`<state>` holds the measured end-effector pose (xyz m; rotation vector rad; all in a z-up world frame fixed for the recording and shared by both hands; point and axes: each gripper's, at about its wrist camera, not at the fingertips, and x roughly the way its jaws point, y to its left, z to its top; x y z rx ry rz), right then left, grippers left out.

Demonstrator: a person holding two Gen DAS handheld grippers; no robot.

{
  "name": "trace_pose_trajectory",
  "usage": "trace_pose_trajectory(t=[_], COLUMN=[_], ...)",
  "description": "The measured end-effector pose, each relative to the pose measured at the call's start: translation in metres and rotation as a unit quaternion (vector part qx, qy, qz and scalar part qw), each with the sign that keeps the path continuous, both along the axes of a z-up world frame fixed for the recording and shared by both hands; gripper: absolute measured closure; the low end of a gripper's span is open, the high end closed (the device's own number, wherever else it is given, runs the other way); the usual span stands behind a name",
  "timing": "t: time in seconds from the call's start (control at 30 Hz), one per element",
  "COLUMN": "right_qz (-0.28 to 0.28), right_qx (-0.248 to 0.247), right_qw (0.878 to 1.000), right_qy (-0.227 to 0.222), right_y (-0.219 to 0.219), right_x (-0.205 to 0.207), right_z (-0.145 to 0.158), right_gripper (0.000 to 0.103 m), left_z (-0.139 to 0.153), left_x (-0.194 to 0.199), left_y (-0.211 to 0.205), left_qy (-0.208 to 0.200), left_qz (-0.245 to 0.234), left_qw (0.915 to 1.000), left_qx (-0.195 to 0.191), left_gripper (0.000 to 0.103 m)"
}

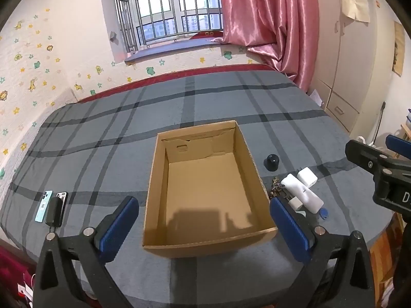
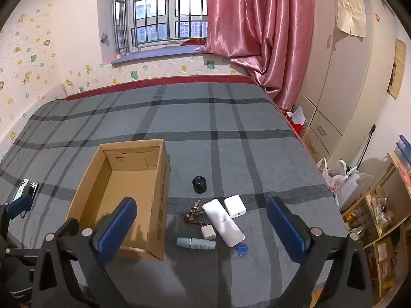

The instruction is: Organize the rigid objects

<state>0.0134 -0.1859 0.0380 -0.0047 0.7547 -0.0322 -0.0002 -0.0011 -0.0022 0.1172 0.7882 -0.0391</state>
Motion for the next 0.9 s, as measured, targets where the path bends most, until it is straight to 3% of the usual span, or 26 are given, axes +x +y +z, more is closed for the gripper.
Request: trace_pose_trajectory(t=[0.9], right_qz=[-0.005], right_qx=[-0.001], right_qw=[1.0], right_qy=[-0.005], right_y=[0.0048], right_x=[-0.0021], right_z=[-0.0024], right_gripper=[0.0], left_z=[0.0017], left_x=[-0.0014], left_y=[0.0034], left_qy=[-0.005], left_qz=[0.005], left_qw=[1.0], left_qx=[0.001], left_gripper=[0.0])
